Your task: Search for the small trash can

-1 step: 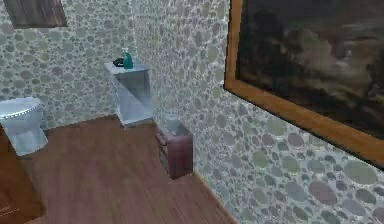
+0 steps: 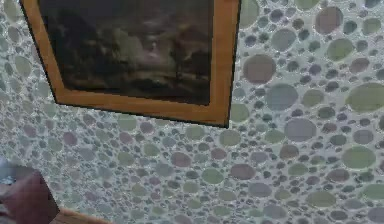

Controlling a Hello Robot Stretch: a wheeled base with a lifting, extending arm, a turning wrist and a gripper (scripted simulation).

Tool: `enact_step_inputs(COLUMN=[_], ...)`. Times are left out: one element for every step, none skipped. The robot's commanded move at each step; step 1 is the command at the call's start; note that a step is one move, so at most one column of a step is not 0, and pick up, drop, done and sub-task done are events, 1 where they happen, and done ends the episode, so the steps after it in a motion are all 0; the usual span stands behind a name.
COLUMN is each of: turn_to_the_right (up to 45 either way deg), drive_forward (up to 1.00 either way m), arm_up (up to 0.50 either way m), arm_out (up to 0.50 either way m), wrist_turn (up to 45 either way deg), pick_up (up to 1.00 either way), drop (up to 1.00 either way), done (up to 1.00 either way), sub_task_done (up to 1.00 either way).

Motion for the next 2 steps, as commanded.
enact_step_inputs(turn_to_the_right=[45.0,45.0], drive_forward=[0.0,0.0], arm_up=[0.0,0.0], arm_out=[0.0,0.0], wrist_turn=[0.0,0.0], pick_up=[0.0,0.0], drop=[0.0,0.0], done=[0.0,0.0], sub_task_done=[0.0,0.0])
